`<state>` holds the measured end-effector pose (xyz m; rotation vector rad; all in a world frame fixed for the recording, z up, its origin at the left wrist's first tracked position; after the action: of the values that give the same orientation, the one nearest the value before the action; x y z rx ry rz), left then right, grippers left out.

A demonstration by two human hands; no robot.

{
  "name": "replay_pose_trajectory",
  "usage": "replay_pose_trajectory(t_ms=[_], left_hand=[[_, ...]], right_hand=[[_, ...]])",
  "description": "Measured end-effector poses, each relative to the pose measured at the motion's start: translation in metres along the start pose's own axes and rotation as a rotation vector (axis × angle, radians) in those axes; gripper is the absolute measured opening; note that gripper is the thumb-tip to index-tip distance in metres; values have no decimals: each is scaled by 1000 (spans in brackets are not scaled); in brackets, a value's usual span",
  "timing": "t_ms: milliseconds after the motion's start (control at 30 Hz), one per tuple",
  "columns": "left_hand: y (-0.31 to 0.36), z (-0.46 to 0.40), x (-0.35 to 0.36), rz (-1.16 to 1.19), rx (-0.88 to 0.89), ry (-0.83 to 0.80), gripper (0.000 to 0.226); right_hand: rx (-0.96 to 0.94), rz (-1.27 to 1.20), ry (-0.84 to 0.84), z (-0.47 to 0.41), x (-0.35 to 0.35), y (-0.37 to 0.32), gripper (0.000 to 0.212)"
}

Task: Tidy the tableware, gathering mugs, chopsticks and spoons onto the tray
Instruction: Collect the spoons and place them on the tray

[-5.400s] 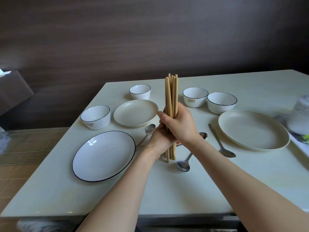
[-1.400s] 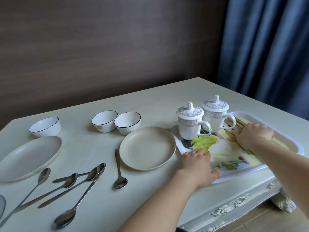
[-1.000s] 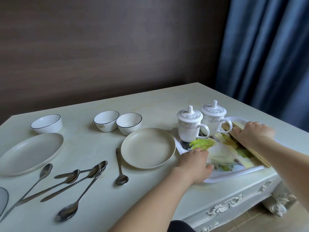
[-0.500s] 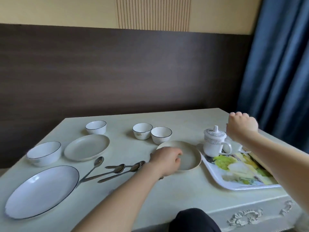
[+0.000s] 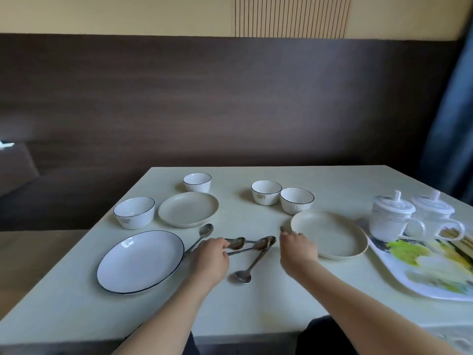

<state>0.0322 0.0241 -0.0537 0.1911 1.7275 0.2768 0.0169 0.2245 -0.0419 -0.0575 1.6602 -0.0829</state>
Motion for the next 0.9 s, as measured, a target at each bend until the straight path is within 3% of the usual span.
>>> replay_pose_trajectory(t_ms=[167, 533, 900], left_hand=[[-3, -14, -2, 32, -28, 110, 31], [0, -39, 17, 76, -8, 79, 29], [-22, -54, 23, 134, -103, 42, 29]], right_hand=[[172, -22, -38, -10, 20, 0, 35], [354, -119, -34, -46, 29, 7, 30], [336, -161, -22, -49, 30, 0, 27]])
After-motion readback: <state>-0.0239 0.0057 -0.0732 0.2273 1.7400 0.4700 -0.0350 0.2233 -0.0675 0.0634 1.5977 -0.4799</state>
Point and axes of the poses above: each hand's wrist, its own z-axis away from the middle knuckle, its own x-axis out of the palm, y = z × x, the point moved 7 cm from there along -z, towards the middle knuckle, and after that the axes turned 10 degrees about -z, right-handed, at the moved point
